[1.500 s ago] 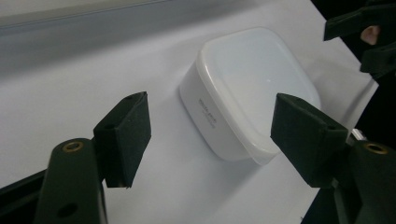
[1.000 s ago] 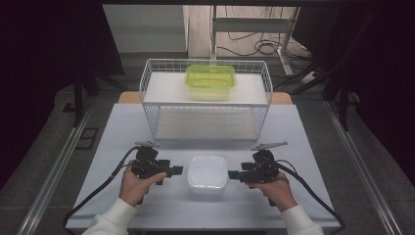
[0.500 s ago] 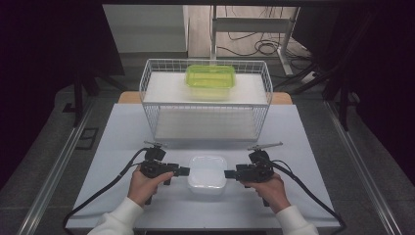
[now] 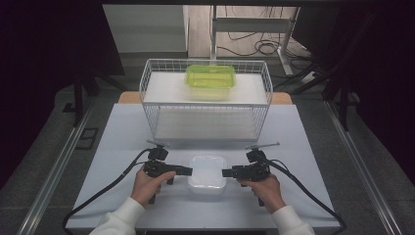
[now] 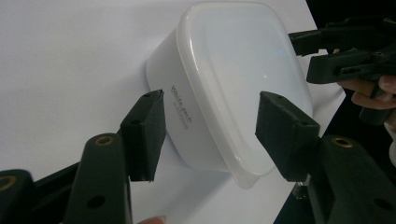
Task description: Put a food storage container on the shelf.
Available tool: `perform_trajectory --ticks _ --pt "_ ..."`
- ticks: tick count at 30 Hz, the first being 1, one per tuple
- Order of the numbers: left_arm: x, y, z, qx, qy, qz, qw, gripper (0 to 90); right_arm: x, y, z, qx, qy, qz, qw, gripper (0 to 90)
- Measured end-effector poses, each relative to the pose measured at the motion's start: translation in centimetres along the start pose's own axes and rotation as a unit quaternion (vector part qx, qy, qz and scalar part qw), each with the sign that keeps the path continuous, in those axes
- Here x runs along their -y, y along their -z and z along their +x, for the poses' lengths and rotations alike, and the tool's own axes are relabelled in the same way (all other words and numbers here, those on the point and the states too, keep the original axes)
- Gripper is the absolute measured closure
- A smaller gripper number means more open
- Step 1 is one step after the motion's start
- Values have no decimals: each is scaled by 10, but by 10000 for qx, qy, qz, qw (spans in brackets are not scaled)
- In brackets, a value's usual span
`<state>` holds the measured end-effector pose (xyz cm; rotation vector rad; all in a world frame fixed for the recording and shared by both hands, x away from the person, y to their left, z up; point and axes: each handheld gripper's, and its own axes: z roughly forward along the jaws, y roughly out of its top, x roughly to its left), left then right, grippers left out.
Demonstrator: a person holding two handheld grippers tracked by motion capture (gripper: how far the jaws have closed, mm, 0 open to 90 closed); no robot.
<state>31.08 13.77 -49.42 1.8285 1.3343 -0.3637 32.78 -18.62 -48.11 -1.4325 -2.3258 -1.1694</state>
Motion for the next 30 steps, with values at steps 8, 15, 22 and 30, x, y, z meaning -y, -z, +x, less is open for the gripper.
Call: perform_trajectory --ticks 8,15,22,30 --pt "1 -4 1 136 55 94 9998 545 0 -3 0 -117 -154 68 9998 495" --pt "2 -4 0 230 120 99 9996 652 1 -4 0 -272 -267 129 9992 608" --pt "6 0 -3 215 137 78 9996 697 4 1 -2 -420 -707 5 9966 687" --pt "10 5 -2 388 249 -37 9989 765 5 9 -2 -606 -788 -123 9950 760"
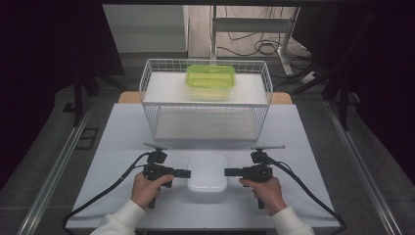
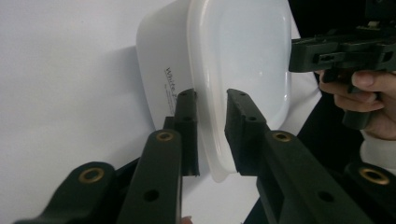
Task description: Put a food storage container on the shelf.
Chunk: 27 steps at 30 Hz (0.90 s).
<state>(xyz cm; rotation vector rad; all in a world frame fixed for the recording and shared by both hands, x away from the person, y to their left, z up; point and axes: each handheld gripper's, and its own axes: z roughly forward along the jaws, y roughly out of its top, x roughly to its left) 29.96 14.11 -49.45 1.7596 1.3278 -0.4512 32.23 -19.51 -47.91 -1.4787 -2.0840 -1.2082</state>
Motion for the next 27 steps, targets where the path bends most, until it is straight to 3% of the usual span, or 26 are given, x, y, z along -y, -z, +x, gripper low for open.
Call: perform_trajectory --ticks 27 --pt "0 7 -10 -17 -377 -200 9991 788 -1 12 8 -110 553 -294 9980 788"
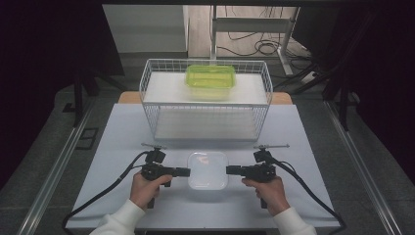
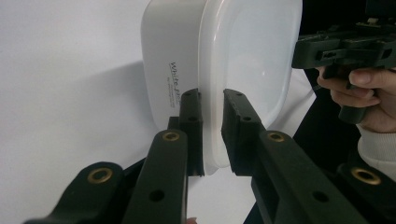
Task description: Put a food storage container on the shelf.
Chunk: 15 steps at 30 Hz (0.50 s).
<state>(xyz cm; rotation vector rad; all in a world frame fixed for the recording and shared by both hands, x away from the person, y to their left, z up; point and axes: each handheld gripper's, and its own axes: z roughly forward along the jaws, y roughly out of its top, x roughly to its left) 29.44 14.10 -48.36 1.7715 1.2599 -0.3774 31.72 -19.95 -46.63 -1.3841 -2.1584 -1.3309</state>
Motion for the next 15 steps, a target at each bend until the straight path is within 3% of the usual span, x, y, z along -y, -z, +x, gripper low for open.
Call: perform_trajectory --ticks 15 --pt "-2 5 -6 -62 -202 -105 9997 785 -4 5 12 168 441 -65 9989 786"
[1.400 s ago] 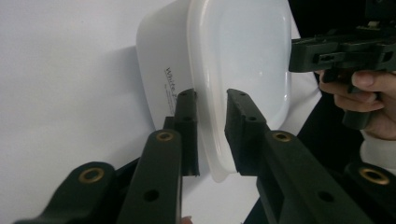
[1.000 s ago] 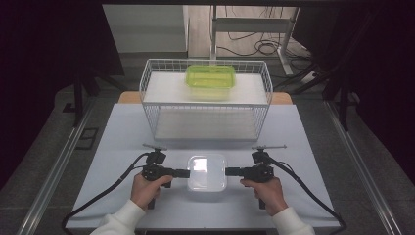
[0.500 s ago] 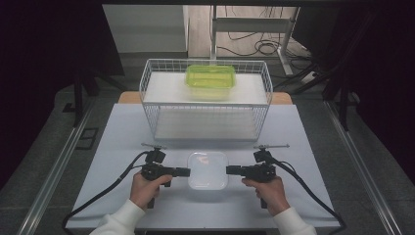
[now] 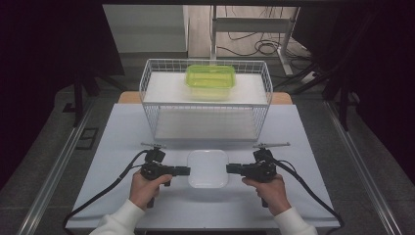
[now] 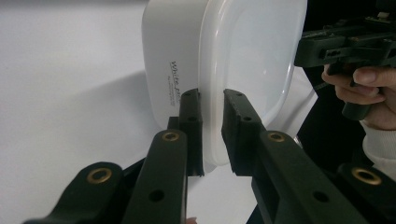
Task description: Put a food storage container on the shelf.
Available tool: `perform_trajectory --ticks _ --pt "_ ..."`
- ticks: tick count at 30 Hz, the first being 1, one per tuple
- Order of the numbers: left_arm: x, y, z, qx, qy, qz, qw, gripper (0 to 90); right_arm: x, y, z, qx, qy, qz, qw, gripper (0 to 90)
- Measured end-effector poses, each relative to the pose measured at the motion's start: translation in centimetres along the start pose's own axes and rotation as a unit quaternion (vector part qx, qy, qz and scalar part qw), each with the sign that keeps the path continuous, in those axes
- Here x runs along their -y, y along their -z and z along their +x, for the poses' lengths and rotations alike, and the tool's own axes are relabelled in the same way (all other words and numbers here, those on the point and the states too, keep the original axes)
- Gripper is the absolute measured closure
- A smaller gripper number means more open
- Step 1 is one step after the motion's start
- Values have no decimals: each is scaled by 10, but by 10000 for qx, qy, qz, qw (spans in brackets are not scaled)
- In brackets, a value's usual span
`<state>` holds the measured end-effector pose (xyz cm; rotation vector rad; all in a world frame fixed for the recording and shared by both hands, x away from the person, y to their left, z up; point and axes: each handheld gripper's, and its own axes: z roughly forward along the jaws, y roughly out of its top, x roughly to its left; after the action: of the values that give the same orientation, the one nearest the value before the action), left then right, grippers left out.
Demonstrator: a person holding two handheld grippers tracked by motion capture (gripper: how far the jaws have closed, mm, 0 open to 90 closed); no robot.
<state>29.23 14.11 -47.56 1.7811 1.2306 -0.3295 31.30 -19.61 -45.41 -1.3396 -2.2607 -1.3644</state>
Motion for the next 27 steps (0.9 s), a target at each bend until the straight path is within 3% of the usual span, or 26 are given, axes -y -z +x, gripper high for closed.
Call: perform_trajectory --ticks 5,14,18,27 --pt "-1 3 -1 28 -34 -48 10000 785 -1 2 2 -32 99 -86 9999 786" --pt "-6 6 -13 -102 -267 -132 9995 785 -4 9 4 -37 236 -190 9995 787" --pt "-7 8 -13 -124 -300 -145 9994 784 -6 10 8 15 414 -235 9989 786" --pt "-13 12 -18 -147 -411 -193 9989 784 -10 13 11 1 480 -317 9983 787"
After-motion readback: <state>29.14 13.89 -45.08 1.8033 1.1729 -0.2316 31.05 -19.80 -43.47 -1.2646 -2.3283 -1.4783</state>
